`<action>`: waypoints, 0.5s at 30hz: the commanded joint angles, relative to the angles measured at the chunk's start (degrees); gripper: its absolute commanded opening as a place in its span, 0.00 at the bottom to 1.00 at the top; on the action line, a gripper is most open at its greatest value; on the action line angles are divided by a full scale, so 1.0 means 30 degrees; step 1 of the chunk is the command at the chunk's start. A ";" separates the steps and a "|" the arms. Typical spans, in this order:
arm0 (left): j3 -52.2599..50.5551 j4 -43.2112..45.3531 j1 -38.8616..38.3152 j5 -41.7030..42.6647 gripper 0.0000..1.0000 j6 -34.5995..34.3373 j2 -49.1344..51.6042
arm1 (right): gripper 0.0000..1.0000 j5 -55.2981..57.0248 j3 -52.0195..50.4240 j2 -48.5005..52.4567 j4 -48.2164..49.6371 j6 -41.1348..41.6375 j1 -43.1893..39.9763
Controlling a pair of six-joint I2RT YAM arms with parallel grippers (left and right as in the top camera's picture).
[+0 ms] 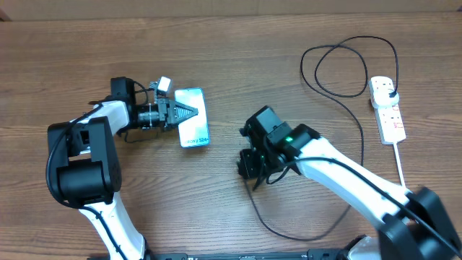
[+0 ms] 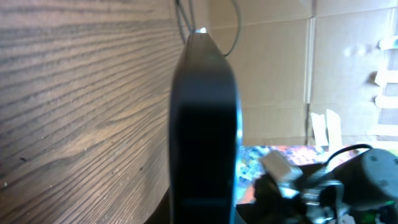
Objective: Plug charger to phone and switch on socket
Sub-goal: 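Lift the plug with the right gripper toward the phone's bottom edge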
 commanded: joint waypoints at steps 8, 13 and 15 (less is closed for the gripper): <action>0.0015 0.2841 0.0896 0.2106 0.04 -0.1800 -0.0619 | 0.04 -0.4167 -0.3096 -0.0022 0.9471 0.2929 0.0117; 0.0015 0.3723 0.0889 0.2433 0.04 -0.2266 -0.0619 | 0.04 -0.4167 -0.6397 0.0102 1.5781 0.4765 0.0095; 0.0015 0.3723 0.0816 0.2535 0.04 -0.2273 -0.0619 | 0.04 -0.4182 -0.7563 0.0430 1.8054 0.5501 0.0080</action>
